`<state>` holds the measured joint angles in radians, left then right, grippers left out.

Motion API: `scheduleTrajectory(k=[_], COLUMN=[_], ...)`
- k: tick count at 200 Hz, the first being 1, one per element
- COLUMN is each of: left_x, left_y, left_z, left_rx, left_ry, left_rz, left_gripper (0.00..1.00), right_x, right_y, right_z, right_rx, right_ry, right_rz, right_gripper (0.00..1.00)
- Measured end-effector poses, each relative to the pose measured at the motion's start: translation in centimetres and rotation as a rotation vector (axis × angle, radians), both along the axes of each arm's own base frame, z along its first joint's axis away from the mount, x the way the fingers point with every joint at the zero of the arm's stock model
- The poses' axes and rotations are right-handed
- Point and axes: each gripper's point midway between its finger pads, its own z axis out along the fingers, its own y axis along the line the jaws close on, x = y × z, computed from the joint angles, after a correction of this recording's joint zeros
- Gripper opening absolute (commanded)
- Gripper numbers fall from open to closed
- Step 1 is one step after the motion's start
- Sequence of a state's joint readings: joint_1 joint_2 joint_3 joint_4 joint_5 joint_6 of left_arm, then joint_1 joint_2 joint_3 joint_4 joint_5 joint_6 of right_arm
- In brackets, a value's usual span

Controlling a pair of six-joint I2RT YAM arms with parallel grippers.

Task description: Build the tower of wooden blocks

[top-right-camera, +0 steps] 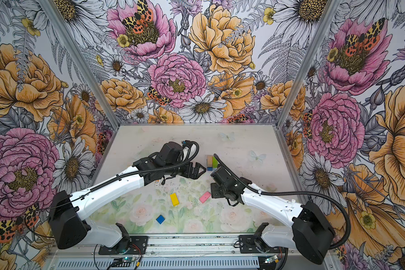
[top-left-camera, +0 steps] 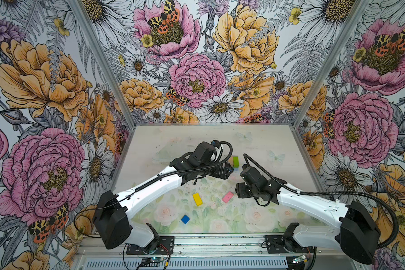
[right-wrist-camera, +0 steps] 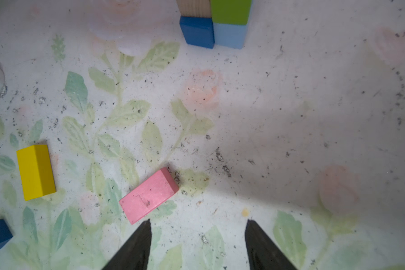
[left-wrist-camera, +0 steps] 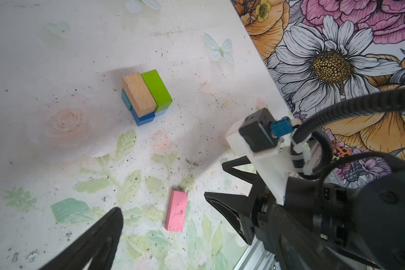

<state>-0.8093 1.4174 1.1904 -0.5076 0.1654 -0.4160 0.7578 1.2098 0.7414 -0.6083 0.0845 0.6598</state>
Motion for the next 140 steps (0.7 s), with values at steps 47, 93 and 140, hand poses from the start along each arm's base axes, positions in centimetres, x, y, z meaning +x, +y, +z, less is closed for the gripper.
scheduleTrajectory(k=[47, 93, 140], left_x=[0.5, 1.3, 1.7], left_y=[0.7, 1.5, 3.3], left_z=[1.3, 2.2, 1.7], left_rx=[-0.038, -0.105, -0.153], left_ry=[-0.075, -0.130, -0.152], left_rz=[0.042, 0.077, 0.118], left_gripper=[0.99, 0.99, 0.99], right_x=[-0.4, -0.9, -1.2], right_y=[-0.5, -1.8, -2.1], right_z=[1.3, 1.8, 2.6], right_rx=[0.015, -0.035, -0.026], right_ry=[-0.026, -0.047, -0.063], right_rz=[0.000, 0.025, 0.024], right_gripper=[0.66, 0.69, 0.71])
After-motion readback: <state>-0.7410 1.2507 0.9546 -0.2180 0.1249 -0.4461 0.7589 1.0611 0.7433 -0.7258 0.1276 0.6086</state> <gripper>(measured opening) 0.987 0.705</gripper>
